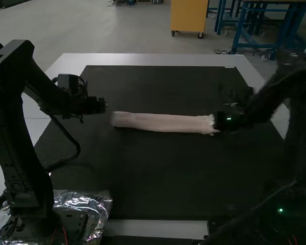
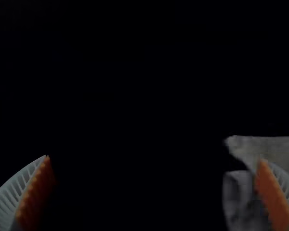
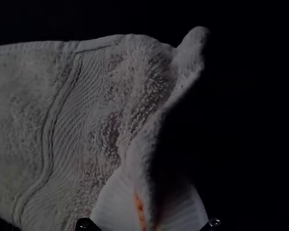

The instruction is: Fold the towel.

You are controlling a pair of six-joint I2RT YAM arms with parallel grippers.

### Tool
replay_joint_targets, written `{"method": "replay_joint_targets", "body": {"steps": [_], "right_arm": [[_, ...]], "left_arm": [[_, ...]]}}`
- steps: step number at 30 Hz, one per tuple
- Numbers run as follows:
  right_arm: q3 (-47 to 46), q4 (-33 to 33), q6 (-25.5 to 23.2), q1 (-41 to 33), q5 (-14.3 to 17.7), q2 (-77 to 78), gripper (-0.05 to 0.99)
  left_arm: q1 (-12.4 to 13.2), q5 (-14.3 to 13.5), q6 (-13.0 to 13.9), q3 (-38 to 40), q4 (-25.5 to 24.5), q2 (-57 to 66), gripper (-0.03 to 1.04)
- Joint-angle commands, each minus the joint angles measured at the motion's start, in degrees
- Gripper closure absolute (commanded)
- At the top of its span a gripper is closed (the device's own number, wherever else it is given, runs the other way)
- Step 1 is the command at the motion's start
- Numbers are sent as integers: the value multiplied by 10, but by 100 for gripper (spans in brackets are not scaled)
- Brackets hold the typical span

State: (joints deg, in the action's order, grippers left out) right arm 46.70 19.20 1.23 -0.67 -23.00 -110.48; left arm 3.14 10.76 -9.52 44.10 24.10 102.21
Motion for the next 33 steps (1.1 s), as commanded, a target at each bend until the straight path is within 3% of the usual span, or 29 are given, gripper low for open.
{"method": "replay_joint_targets", "body": {"steps": [1,5,9,14,21,33], "right_arm": [[1,-22,32,66,-11,60,96],[15,-59,50,71,-17,91,96],[30,-75,35,44,-27,99,96],[37,-73,9,-36,-27,99,96],[51,-44,-31,-141,-24,82,96],[131,-29,-61,-231,-25,12,96]], "left_arm": [[0,6,1,13,7,-26,4],[-2,6,1,20,10,-26,4],[-14,-2,6,20,10,-27,4],[-28,-18,18,17,10,-27,4],[-28,-22,18,14,19,-26,4],[-26,-29,14,6,41,-26,4]]}}
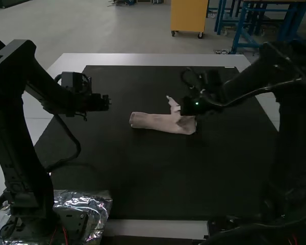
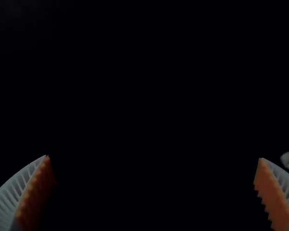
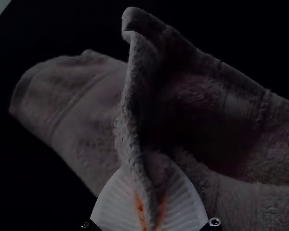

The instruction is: Fold the towel.

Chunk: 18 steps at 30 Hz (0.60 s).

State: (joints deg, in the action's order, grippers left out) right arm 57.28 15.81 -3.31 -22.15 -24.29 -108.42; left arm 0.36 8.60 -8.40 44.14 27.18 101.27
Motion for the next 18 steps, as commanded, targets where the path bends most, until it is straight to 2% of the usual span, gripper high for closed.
{"method": "replay_joint_targets", "body": {"steps": [1,18], "right_arm": [[31,5,-16,-22,-12,-14,96],[142,19,-28,-98,-11,-119,96]], "left_arm": [[2,-9,3,4,14,-17,4],[3,-9,-3,-2,34,-15,4]]}}
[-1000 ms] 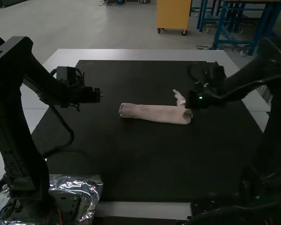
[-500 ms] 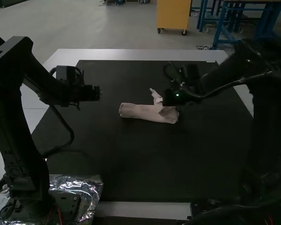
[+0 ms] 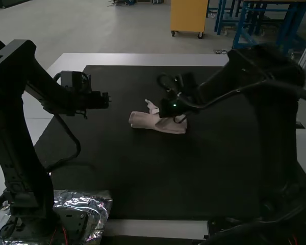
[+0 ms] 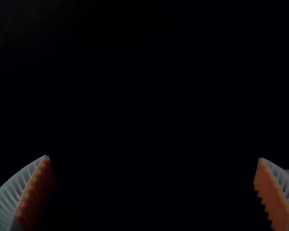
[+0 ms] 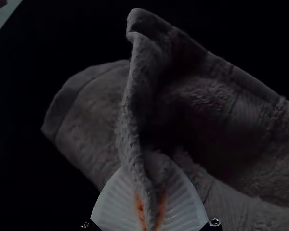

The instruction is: Fold the towel.

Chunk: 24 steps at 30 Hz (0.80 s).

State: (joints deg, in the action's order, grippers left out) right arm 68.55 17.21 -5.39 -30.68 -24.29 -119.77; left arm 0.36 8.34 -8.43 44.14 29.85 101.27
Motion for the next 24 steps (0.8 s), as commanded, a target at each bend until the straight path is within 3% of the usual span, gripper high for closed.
{"method": "replay_joint_targets", "body": {"steps": [1,5,6,10,11,12,15,16,17,18,20,24], "right_arm": [[37,5,-9,-16,-11,-12,96],[66,5,-27,-28,-15,-32,95],[72,4,-31,-32,-17,-35,86],[84,-6,-33,-39,-17,-32,22],[85,-10,-32,-40,-17,-28,13],[84,-16,-29,-38,-16,-19,9],[71,-15,-27,-29,-12,20,9],[63,-6,-28,-25,-11,32,10],[54,8,-28,-20,-11,45,19],[42,23,-28,-15,-11,54,38],[11,74,-30,-1,-10,70,96],[-30,130,-47,13,-11,74,96]], "left_arm": [[3,-6,-4,-2,9,-15,4],[4,-7,-3,-2,9,-13,4],[4,-8,-3,-3,8,-13,4],[4,-12,-3,-5,14,-13,4],[4,-12,-3,-5,14,-13,4],[3,-12,-3,-5,15,-13,4],[2,-12,-2,-5,20,-13,4],[1,-13,-2,-5,21,-13,4],[0,-13,-2,-5,21,-13,4],[0,-13,-2,-5,21,-13,4],[0,-15,-2,-5,21,-13,4],[-4,-23,-2,-5,21,-13,4]]}}
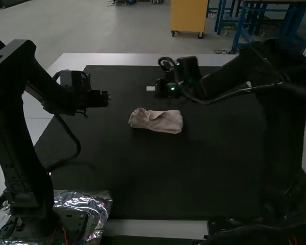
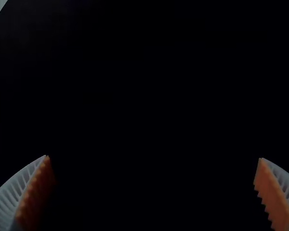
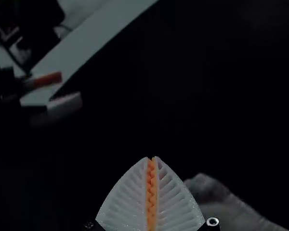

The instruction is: Fold the towel.

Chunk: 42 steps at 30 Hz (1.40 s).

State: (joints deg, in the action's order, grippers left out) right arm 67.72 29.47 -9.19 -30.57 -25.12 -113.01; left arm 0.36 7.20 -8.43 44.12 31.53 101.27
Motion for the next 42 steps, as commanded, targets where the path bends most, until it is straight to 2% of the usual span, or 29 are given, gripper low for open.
{"method": "replay_joint_targets", "body": {"steps": [1,9,29,37,42], "right_arm": [[-29,10,-8,13,-5,3,96],[-64,59,-7,17,-11,-41,96],[-34,132,-20,-12,-19,-156,96],[-18,166,-51,-52,-18,-202,96],[-23,177,-79,-47,-18,-198,95]], "left_arm": [[-4,-15,-2,-5,5,-13,4],[-7,-41,-2,-6,20,-13,4],[-5,-43,0,-3,27,-20,4],[-6,-43,2,-2,27,-27,4],[-7,-43,3,-1,21,-40,4]]}}
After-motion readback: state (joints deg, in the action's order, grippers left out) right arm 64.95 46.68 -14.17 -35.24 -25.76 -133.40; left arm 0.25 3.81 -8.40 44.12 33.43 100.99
